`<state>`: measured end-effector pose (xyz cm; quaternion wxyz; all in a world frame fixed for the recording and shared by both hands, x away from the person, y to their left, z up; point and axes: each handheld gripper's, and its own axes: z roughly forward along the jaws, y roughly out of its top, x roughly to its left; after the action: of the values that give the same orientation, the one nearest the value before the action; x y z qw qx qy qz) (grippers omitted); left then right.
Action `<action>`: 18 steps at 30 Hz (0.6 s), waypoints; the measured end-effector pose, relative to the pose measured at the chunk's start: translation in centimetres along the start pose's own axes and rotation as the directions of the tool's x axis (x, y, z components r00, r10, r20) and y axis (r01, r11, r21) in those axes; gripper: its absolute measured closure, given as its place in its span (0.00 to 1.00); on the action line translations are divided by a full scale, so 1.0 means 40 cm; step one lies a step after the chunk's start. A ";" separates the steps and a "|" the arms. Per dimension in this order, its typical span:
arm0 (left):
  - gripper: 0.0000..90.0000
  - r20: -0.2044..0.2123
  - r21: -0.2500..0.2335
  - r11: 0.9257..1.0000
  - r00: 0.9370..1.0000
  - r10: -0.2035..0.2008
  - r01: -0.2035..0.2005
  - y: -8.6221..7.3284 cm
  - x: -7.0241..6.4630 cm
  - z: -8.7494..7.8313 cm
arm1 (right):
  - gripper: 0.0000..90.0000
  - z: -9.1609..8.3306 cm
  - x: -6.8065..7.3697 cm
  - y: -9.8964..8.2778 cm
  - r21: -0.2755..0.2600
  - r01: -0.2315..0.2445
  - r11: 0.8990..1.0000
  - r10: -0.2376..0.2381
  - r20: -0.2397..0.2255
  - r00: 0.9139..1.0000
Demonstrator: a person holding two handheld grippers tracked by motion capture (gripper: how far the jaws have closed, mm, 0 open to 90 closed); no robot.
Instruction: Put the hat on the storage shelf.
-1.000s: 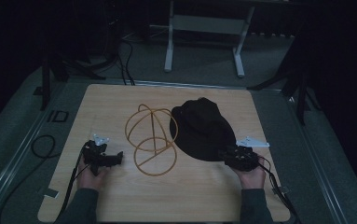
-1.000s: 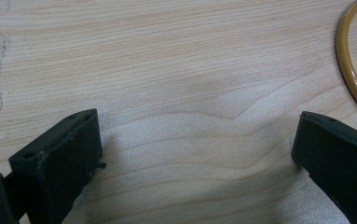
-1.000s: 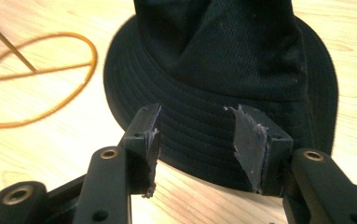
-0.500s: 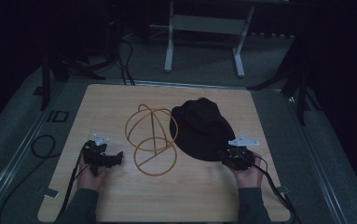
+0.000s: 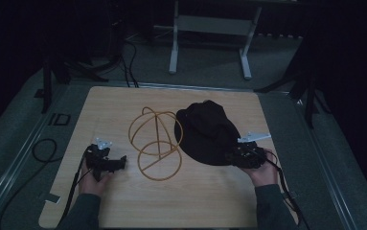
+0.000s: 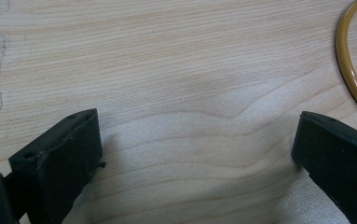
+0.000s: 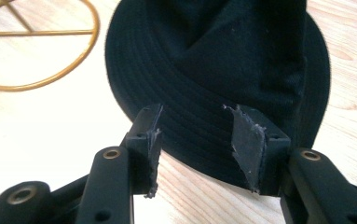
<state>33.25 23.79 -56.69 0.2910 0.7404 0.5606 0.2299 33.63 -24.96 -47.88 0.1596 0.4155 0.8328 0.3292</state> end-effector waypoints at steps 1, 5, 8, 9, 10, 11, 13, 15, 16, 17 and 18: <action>0.02 0.000 0.000 1.000 1.000 0.000 0.000 0.000 0.000 0.000 | 0.57 -0.002 -0.002 0.005 0.010 0.000 1.000 0.001 -0.010 1.000; 0.02 0.001 0.000 1.000 1.000 0.000 0.000 0.000 0.000 0.000 | 0.54 -0.005 -0.008 0.022 0.044 0.017 0.999 -0.016 -0.021 1.000; 0.02 0.001 0.001 1.000 1.000 0.001 -0.001 0.000 0.000 0.000 | 0.53 -0.005 -0.010 0.030 0.054 0.015 0.998 -0.014 -0.032 0.999; 0.02 0.001 0.000 1.000 1.000 0.000 0.000 0.000 0.000 0.000 | 0.52 -0.003 -0.012 0.039 0.075 0.026 0.997 -0.024 -0.026 0.999; 0.02 0.001 0.000 1.000 1.000 0.000 0.000 0.000 0.000 0.000 | 0.52 -0.003 -0.014 0.043 0.082 0.035 0.996 -0.033 -0.028 0.999; 0.02 0.001 0.000 1.000 1.000 0.001 -0.001 0.000 0.000 0.000 | 0.51 -0.004 -0.013 0.048 0.090 0.036 0.995 -0.033 -0.029 0.999; 0.02 0.001 0.001 1.000 1.000 0.000 0.000 0.000 0.000 0.000 | 0.50 -0.007 -0.014 0.058 0.100 0.050 0.994 -0.047 -0.033 0.998; 0.02 0.001 0.001 1.000 1.000 0.000 0.000 0.000 0.000 0.000 | 0.50 -0.008 -0.016 0.066 0.106 0.055 0.993 -0.051 -0.039 0.998; 0.02 0.001 0.000 1.000 1.000 0.000 0.000 0.000 0.000 0.000 | 0.50 -0.008 -0.017 0.069 0.110 0.054 0.993 -0.049 -0.043 0.998; 0.02 0.001 0.000 1.000 1.000 0.000 0.000 0.000 0.000 0.000 | 0.50 -0.007 -0.019 0.073 0.113 0.059 0.992 -0.054 -0.046 0.998; 0.02 0.001 0.000 1.000 1.000 0.000 0.000 0.000 0.000 0.000 | 0.50 -0.007 -0.019 0.073 0.113 0.059 0.992 -0.054 -0.046 0.998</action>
<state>33.25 23.79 -56.68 0.2911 0.7407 0.5604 0.2295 35.64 -24.40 -45.71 0.1271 0.3932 0.8648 0.2853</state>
